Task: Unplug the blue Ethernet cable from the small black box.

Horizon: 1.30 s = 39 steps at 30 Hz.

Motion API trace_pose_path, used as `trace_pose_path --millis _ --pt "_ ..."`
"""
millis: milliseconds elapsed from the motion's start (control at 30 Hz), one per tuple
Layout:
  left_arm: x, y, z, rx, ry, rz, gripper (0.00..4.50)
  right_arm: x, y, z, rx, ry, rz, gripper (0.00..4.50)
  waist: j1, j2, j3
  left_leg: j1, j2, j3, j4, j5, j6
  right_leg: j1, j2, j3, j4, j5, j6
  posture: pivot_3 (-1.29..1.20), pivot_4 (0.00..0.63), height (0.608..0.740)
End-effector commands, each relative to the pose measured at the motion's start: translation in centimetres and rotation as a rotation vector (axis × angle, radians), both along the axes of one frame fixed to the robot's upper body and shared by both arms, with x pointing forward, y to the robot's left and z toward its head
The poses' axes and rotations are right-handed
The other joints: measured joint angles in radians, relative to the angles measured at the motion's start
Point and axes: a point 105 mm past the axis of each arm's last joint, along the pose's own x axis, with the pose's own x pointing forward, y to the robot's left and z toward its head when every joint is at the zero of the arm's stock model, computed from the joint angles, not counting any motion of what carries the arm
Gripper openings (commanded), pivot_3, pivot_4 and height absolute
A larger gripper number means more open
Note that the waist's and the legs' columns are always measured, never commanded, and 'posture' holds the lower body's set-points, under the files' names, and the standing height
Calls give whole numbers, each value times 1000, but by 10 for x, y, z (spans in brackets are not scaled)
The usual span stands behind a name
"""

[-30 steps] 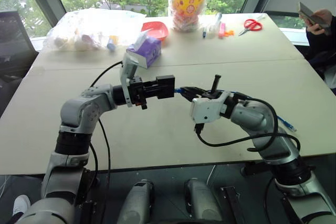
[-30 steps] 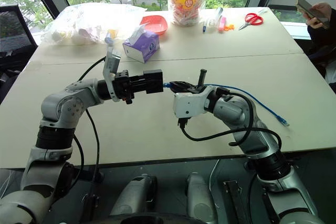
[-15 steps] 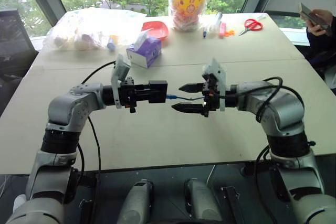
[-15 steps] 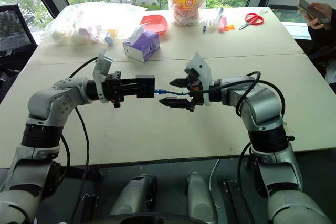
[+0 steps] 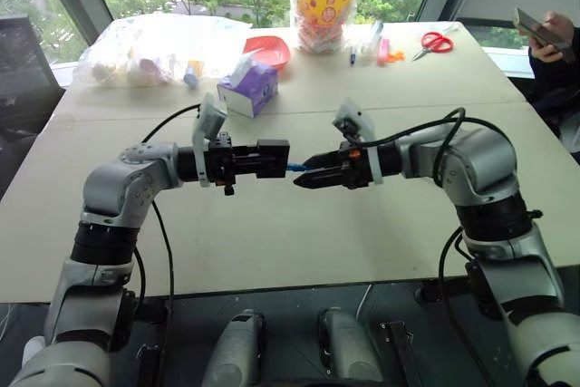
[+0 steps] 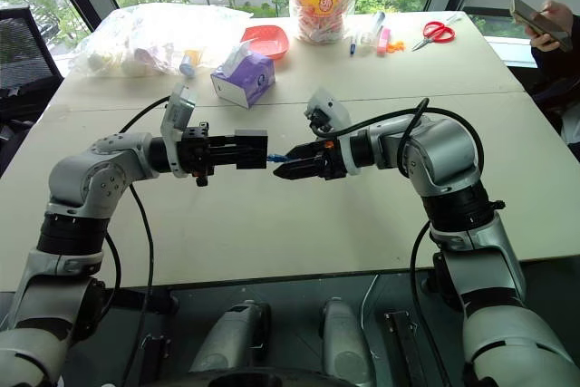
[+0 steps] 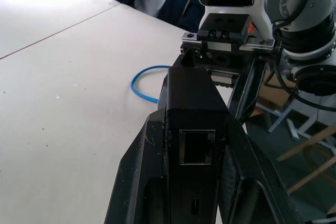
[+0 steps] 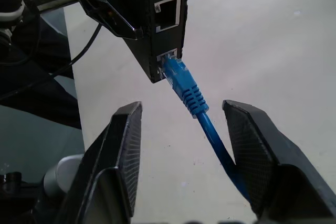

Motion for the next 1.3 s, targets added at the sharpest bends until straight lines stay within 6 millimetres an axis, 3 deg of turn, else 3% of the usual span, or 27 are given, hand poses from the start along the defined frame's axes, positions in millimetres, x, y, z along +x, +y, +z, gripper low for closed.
trace_pose_path --millis 33,433,533,633,667,933,1100,1300 --pt "-5 -2 7 9 -54 -29 529 -4 5 12 9 -16 43 2626 0 0 0 0 0 0 0 0 0 0 0 0 0 0 0 0 150 740" --pt "-9 -3 4 20 -56 -38 529 -3 12 16 -3 -22 73 2626 -1 0 0 0 0 0 0 0 0 0 0 0 0 0 0 0 150 740" --pt "-9 -3 4 20 -55 -39 529 -5 14 16 -6 -21 81 1700 -1 0 0 0 0 0 0 0 0 0 0 0 0 0 0 0 150 740" --pt "-9 -4 4 20 -56 -40 529 -5 15 15 -9 -19 87 168 -1 0 0 0 0 0 0 0 0 0 0 0 0 0 0 0 150 740" --pt "-9 -4 4 20 -56 -40 529 -5 15 15 -10 -18 89 73 -1 0 0 0 0 0 0 0 0 0 0 0 0 0 0 0 150 740" --pt "-12 -4 1 31 -50 -51 529 -5 20 16 -12 -19 101 73 -1 0 0 0 0 0 0 0 0 0 0 0 0 0 0 0 150 740" --pt "-12 -2 1 32 -49 -48 529 -4 20 11 -65 -153 150 73 -2 0 0 0 0 0 -1 0 0 -1 0 0 0 0 0 0 150 740" --pt "-13 -2 2 33 -53 -46 529 -3 21 11 -59 -139 153 2711 -1 0 0 -1 0 0 0 0 0 -1 0 0 0 0 0 0 150 740"
